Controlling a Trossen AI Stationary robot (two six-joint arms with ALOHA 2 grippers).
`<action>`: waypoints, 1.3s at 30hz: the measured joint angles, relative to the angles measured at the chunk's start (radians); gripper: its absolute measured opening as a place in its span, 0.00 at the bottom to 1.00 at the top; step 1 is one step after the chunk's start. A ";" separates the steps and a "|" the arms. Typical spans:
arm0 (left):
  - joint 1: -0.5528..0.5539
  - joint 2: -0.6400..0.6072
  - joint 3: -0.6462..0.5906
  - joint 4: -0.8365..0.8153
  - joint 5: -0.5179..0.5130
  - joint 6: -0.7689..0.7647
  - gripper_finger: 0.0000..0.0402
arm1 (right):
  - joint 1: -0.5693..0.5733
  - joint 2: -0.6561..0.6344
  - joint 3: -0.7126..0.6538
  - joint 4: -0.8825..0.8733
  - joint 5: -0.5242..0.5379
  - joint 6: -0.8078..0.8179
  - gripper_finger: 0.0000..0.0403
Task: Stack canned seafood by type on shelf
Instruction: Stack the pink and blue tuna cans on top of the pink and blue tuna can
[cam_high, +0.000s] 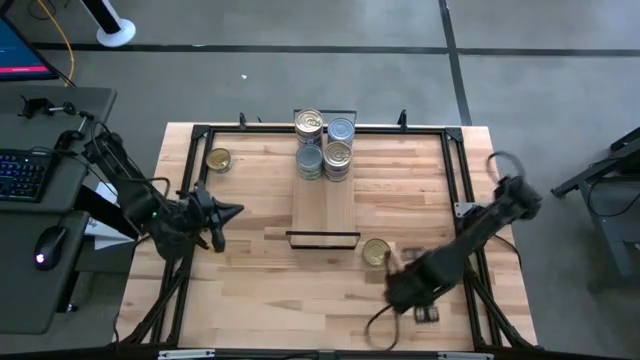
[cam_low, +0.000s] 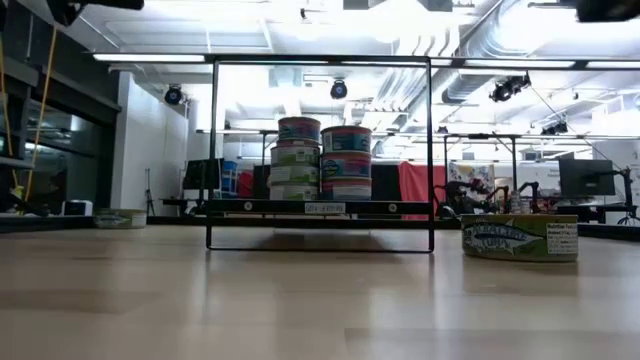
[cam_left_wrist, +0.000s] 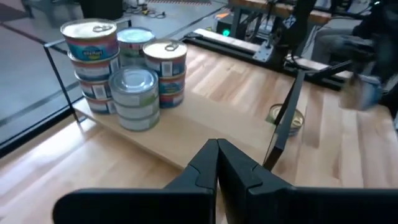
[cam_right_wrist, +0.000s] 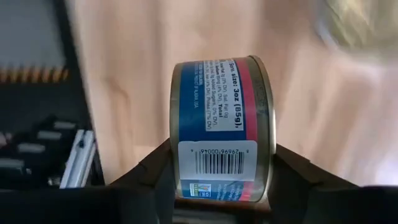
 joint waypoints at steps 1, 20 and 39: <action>-0.002 -0.016 0.000 0.000 0.000 0.012 0.00 | 0.002 -0.050 -0.047 -0.002 0.004 0.073 0.41; 0.020 0.033 0.000 0.177 -0.171 0.035 0.00 | -0.615 -0.381 -0.217 0.448 0.843 -0.735 0.41; 0.119 0.221 0.000 0.365 -0.193 0.092 0.00 | -0.788 -0.194 -0.213 0.915 0.734 -1.535 0.48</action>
